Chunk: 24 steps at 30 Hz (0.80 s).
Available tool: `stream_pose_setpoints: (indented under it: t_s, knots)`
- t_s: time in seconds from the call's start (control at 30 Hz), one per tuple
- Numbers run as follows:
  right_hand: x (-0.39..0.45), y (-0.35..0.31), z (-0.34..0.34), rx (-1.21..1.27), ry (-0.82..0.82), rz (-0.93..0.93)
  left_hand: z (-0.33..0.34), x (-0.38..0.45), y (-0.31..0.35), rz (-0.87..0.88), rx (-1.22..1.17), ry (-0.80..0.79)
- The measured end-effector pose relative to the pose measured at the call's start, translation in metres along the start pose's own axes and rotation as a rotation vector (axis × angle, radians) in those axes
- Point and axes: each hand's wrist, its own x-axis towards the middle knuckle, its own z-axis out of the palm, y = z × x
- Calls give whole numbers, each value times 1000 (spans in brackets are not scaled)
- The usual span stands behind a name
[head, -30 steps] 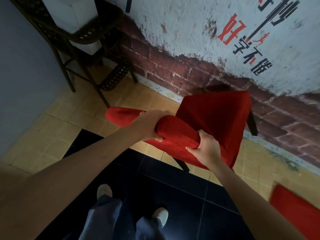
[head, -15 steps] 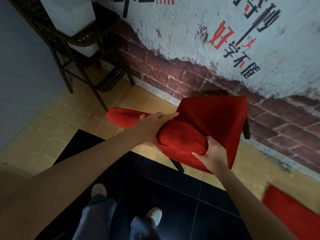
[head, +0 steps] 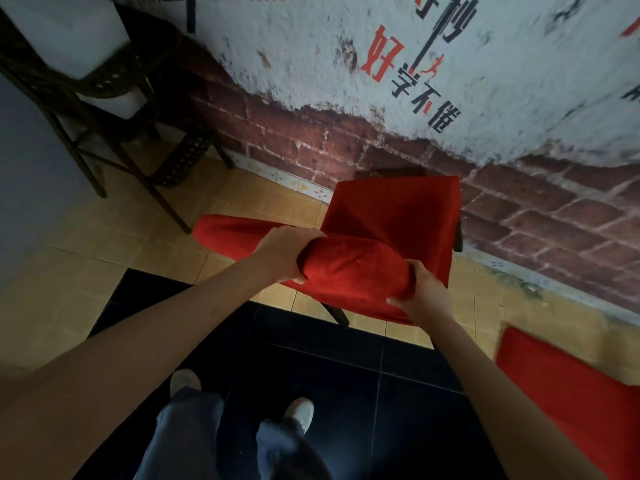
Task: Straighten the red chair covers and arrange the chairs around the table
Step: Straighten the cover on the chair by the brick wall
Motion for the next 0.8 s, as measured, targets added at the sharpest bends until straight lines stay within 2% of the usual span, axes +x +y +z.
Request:
stream_pose_setpoints:
  t_s: [0.27, 0.5, 0.63, 0.73, 0.8]
  knots:
    - [-15, 18, -27, 47, -65, 54, 8, 4, 39, 31, 41, 49]
    - [-38, 35, -60, 178, 11, 23, 24, 13, 78, 111, 23, 100]
    - [-56, 53, -76, 211, 78, 59, 32, 19, 105, 216, -88, 117]
    - [-70, 67, -88, 261, 124, 99, 36, 23, 117, 294, -84, 58]
    - [-78, 75, -96, 297, 144, 119, 38, 25, 115, 252, 29, -21]
